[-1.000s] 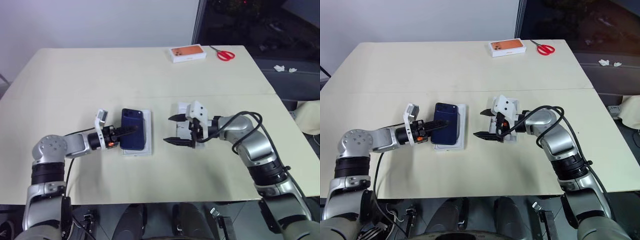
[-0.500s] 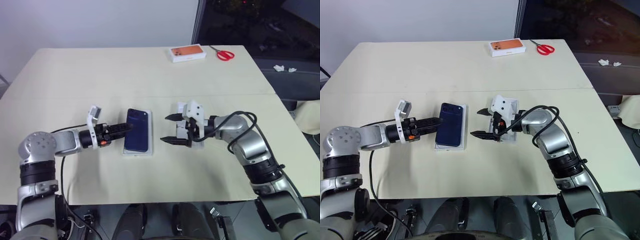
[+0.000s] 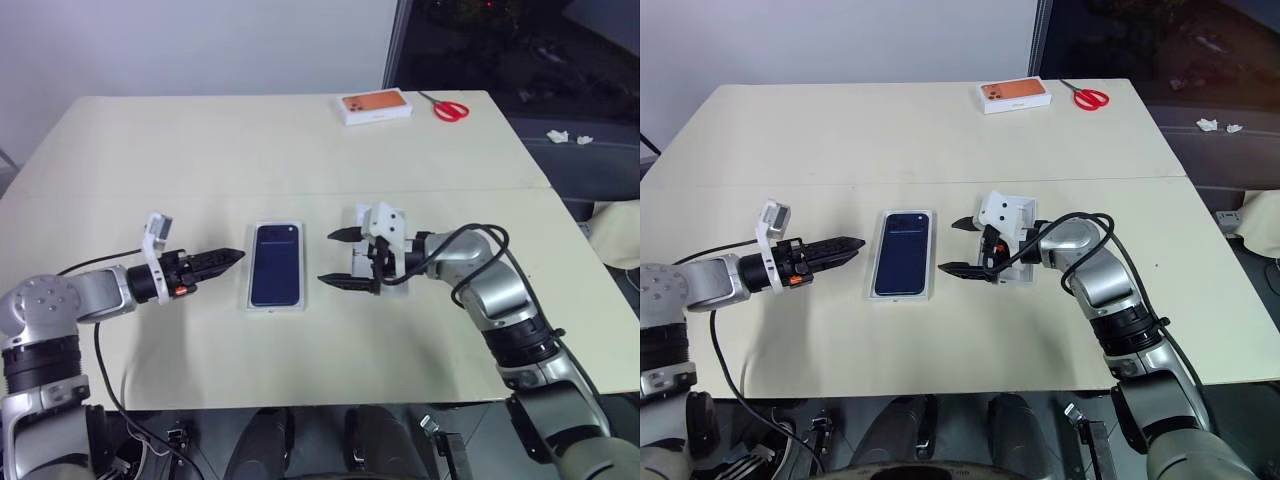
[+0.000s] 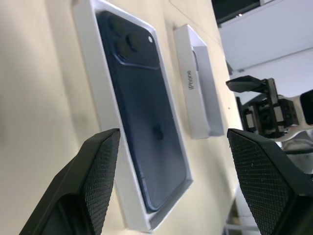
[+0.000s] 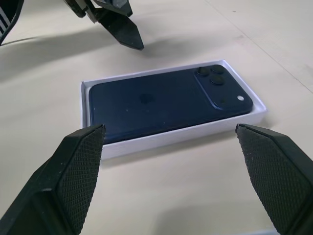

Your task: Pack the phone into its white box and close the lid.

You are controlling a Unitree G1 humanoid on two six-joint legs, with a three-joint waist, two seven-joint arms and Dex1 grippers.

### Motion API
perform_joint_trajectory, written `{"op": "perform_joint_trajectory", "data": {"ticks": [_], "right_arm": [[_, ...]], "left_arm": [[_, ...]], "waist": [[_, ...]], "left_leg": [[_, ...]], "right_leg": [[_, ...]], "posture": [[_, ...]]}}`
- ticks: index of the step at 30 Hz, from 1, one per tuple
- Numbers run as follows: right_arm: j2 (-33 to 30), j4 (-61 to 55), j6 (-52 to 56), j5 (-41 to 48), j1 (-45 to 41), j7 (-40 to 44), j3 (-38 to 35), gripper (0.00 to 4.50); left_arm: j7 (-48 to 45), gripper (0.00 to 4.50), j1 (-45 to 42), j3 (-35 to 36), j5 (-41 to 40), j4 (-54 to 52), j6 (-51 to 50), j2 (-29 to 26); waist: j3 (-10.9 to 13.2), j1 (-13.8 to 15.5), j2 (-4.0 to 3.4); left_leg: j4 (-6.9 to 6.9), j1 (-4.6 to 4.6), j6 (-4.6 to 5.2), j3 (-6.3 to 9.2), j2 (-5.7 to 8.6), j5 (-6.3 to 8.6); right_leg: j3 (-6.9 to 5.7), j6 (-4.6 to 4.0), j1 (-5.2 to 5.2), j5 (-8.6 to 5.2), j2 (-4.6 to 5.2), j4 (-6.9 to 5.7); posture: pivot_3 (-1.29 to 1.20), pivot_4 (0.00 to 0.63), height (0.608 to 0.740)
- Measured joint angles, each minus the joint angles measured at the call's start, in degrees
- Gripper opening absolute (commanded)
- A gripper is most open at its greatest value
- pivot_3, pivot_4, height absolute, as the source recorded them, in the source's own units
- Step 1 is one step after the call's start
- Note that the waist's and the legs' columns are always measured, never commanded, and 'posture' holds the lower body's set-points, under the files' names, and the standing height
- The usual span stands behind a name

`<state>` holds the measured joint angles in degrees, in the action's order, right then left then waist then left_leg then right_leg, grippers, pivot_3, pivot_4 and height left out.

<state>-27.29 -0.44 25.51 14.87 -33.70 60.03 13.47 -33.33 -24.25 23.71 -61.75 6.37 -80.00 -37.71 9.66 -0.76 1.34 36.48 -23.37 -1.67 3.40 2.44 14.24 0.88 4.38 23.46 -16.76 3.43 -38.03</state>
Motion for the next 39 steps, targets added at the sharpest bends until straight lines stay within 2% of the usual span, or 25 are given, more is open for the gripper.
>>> {"op": "perform_joint_trajectory", "data": {"ticks": [7,8,9,10,15,16,23,29,39], "right_arm": [[0.2,0.9,0.4,-0.4,-0.5,-1.2,-0.2,4.5],[0.2,1.2,0.3,-0.7,-0.8,-1.5,-0.2,3.93],[0.4,1.6,0.1,-1.3,-1.1,-2.0,-0.2,3.69],[0.8,2.4,-0.8,-2.5,-1.7,-2.7,0.3,3.19],[3.6,6.1,-5.4,-8.2,-3.2,-5.9,4.3,0.6],[4.2,7.0,-6.1,-9.3,-3.4,-6.9,4.8,0.08],[7.4,13.8,-11.8,-18.6,-5.6,-13.1,9.5,0.03],[7.4,14.8,-13.4,-21.4,-5.7,-13.4,10.7,0.03],[0.6,15.0,-14.5,-22.6,-3.0,-10.9,8.0,0.03]], "left_arm": [[-7.6,3.67,5.5,-1.0,6.7,-5.6,15.0,-2.1],[-8.3,3.47,5.8,-1.5,7.6,-5.4,16.1,-2.7],[-8.5,3.18,5.8,-1.8,8.4,-4.9,16.9,-2.7],[-8.1,2.85,5.1,-1.9,8.9,-3.5,17.7,-2.3],[-6.3,0.32,3.7,-3.4,12.9,-0.3,20.5,-0.8],[-5.9,0.0,3.7,-4.2,14.0,0.0,21.0,-0.5],[-0.5,0.0,1.6,-10.7,20.7,2.2,24.8,8.8],[-0.5,0.0,-0.5,-14.0,24.2,2.1,25.4,10.6],[-1.5,0.0,-2.0,-18.8,25.6,-0.3,22.9,16.9]], "waist": [[0.0,-0.2,-0.02],[0.0,-0.1,-0.03],[0.0,-0.1,-0.03],[0.0,0.0,-0.03],[0.0,-0.1,-0.02],[0.0,-0.1,-0.02],[0.0,0.0,-0.01],[0.0,0.0,-0.02],[0.0,1.3,-0.07]], "left_leg": [[-0.12,0.01,0.0,-0.02,-0.01,0.0],[-0.12,0.01,0.0,-0.02,-0.01,0.0],[-0.11,0.01,0.0,-0.02,-0.01,0.0],[-0.1,0.02,0.0,-0.02,0.0,0.0],[-0.08,0.0,0.0,-0.03,0.01,0.0],[-0.07,0.0,0.0,-0.04,0.01,0.0],[0.06,-0.04,0.0,-0.03,0.04,0.0],[0.1,-0.01,0.0,-0.03,0.04,0.0],[0.65,0.0,0.32,-0.01,0.25,0.19]], "right_leg": [[0.02,-0.02,0.05,-0.01,0.02,0.03],[0.02,-0.02,0.04,-0.01,0.02,0.03],[0.02,-0.02,0.04,0.0,0.02,0.03],[0.02,-0.02,0.03,0.0,0.02,0.02],[0.01,-0.01,0.04,0.0,0.01,0.03],[0.02,-0.01,0.04,0.0,0.01,0.02],[-0.01,0.0,0.03,0.0,0.01,-0.04],[-0.02,0.0,-0.04,0.0,0.0,-0.05],[-0.06,0.0,-0.41,0.0,0.16,0.0]], "posture": [[0.0,0.15,0.74],[0.0,0.15,0.74],[0.0,0.15,0.74],[0.0,0.15,0.74],[0.0,0.15,0.74],[0.0,0.15,0.74],[0.0,0.15,0.74],[0.0,0.15,0.74],[0.0,0.15,0.74]]}}
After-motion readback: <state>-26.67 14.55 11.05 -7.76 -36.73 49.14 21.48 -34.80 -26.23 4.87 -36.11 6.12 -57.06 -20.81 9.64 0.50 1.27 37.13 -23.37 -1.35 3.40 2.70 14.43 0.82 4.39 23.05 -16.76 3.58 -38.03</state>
